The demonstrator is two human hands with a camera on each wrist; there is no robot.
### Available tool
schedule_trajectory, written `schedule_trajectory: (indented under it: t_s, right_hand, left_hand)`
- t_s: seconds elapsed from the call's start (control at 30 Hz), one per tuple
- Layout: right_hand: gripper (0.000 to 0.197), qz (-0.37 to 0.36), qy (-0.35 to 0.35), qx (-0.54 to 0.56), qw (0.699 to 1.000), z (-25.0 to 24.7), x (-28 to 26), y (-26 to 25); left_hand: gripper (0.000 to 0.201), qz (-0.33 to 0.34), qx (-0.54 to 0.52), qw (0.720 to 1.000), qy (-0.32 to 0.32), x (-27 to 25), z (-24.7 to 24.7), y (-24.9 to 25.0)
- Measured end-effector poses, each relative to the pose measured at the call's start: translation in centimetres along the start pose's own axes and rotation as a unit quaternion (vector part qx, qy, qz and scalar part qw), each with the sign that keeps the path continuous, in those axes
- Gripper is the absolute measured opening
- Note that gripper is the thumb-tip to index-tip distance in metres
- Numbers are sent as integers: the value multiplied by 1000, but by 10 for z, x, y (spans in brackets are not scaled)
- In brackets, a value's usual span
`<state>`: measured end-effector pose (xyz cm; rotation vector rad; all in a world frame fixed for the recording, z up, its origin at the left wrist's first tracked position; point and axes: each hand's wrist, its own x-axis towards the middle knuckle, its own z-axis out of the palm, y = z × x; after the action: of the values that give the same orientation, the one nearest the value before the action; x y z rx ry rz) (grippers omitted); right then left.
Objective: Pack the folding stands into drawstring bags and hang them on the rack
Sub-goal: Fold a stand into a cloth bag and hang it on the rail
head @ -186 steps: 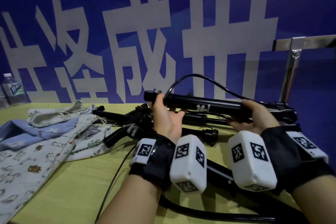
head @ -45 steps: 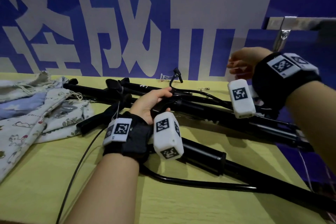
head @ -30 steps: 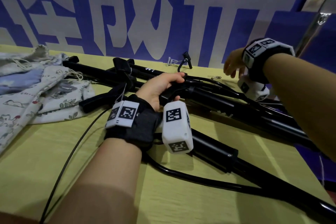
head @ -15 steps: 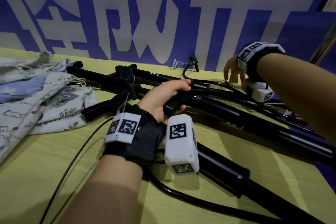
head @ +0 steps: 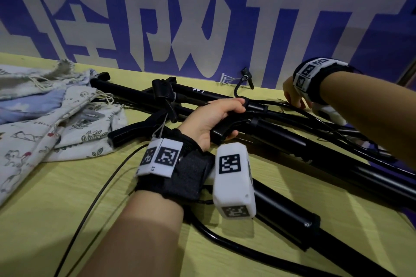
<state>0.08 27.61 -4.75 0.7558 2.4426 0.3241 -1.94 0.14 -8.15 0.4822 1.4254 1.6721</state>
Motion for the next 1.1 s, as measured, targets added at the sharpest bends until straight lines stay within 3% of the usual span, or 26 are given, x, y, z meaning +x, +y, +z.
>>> schedule_trajectory:
  t_s: [0.07, 0.17, 0.4, 0.67, 0.73, 0.83, 0.97, 1.03, 1.1]
  right_hand:
    - [33, -13, -38, 108, 993, 7, 25, 20]
    - [10, 69, -11, 132, 989, -4, -12, 7]
    - [11, 39, 136, 244, 960, -32, -87, 0]
    - [20, -4, 180, 340, 923, -37, -173, -19]
    - [23, -11, 186, 383, 905, -31, -190, -29]
    - [25, -21, 168, 475, 864, -12, -200, -50]
    - [11, -17, 139, 590, 795, 13, -186, -79]
    - [15, -8, 134, 618, 774, 20, -177, -89]
    - [16, -13, 129, 665, 735, 24, -171, -95]
  left_hand:
    - [12, 1, 1, 1000, 0, 0, 0, 0]
    - [12, 3, 3, 1000, -1, 0, 0, 0]
    - [13, -7, 3, 1000, 9, -2, 0, 1]
    - [20, -5, -27, 997, 74, -5, 0, 2]
    - [21, -5, -54, 994, 93, -5, -1, 3]
    - [5, 2, -77, 990, 117, -8, -3, 6]
    - [17, 18, -100, 982, 161, -15, -10, 10]
    - [23, 22, -101, 981, 165, -24, -13, 13]
    - [23, 16, -92, 981, 171, -30, -16, 14]
